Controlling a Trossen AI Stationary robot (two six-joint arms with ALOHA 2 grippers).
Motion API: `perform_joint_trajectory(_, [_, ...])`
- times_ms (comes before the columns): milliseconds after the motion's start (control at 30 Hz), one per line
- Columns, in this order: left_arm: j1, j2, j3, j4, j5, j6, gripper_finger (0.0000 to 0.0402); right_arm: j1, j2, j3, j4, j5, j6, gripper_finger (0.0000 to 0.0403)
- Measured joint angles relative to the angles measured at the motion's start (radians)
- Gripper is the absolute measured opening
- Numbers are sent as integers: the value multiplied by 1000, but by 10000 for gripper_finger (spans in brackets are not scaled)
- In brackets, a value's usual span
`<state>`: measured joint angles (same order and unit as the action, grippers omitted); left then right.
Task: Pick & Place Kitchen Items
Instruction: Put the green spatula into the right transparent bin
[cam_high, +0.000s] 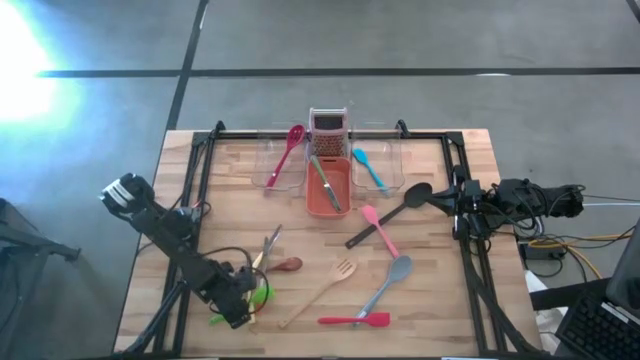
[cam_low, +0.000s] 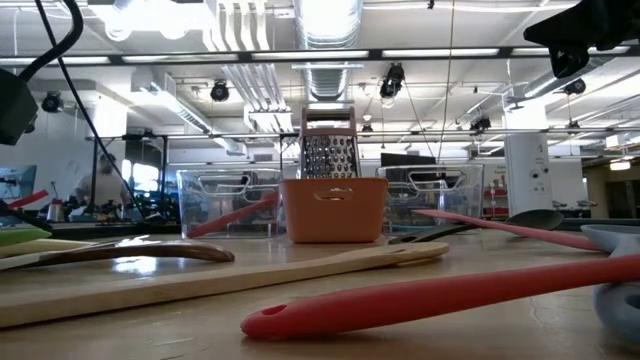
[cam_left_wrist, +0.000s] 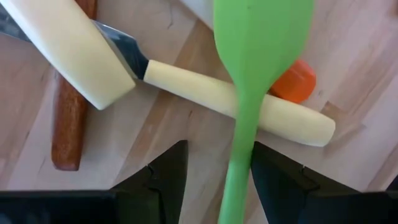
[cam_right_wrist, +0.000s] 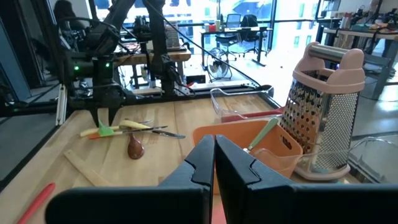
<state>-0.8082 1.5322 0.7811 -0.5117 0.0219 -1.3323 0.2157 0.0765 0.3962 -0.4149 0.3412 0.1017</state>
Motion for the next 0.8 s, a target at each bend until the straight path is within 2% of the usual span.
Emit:
perform_joint_trajectory(267, [0,5,0,-3,-10,10,163,0,0,0,0,0,1,9])
perform_joint_trajectory(400, [-1,7,0,-10,-25,16,128,0,0,0,0,0,2,9])
perform_joint_trajectory(633, [-6,2,-2,-18,-23,50,39,0,0,0,0,0,0,9])
perform_joint_trajectory(800, [-8,-7,5,23,-14,71,34,0,0,0,0,0,0,9])
